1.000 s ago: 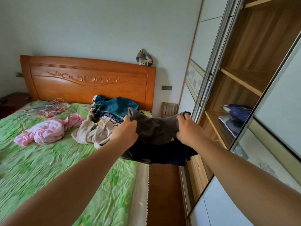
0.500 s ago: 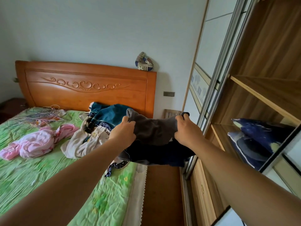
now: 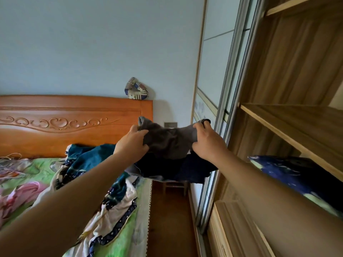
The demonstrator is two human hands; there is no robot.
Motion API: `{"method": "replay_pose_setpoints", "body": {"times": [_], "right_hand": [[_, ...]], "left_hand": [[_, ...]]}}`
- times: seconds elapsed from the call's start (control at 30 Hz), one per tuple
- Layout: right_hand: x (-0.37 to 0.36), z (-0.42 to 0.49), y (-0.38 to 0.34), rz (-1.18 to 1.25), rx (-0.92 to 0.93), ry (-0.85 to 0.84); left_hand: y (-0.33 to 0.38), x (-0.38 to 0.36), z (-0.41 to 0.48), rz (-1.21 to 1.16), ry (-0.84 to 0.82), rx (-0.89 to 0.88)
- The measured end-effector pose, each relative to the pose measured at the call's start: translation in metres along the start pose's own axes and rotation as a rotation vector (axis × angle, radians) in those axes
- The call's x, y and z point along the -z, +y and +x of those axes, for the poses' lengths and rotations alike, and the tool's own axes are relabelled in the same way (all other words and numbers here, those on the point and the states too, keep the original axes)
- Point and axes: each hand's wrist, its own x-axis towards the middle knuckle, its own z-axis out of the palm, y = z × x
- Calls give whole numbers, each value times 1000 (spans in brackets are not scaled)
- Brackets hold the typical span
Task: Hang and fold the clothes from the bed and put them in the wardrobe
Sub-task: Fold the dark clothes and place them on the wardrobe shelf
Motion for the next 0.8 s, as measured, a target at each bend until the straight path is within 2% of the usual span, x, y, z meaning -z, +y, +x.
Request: {"method": "replay_pose_setpoints", "body": {"times": [0.2, 0.37, 0.63, 0.8], "right_hand": [[56, 69, 49, -107, -139, 179], [109, 83, 84, -230, -307, 262], [177, 52, 136, -365, -644, 287], [203, 22, 177, -437, -907, 289]], "left_hand": [[39, 10, 133, -77, 30, -269], [99, 14, 207, -166, 58, -452], [219, -3, 245, -273, 20, -716], [299, -20, 255, -328, -80, -876]]}}
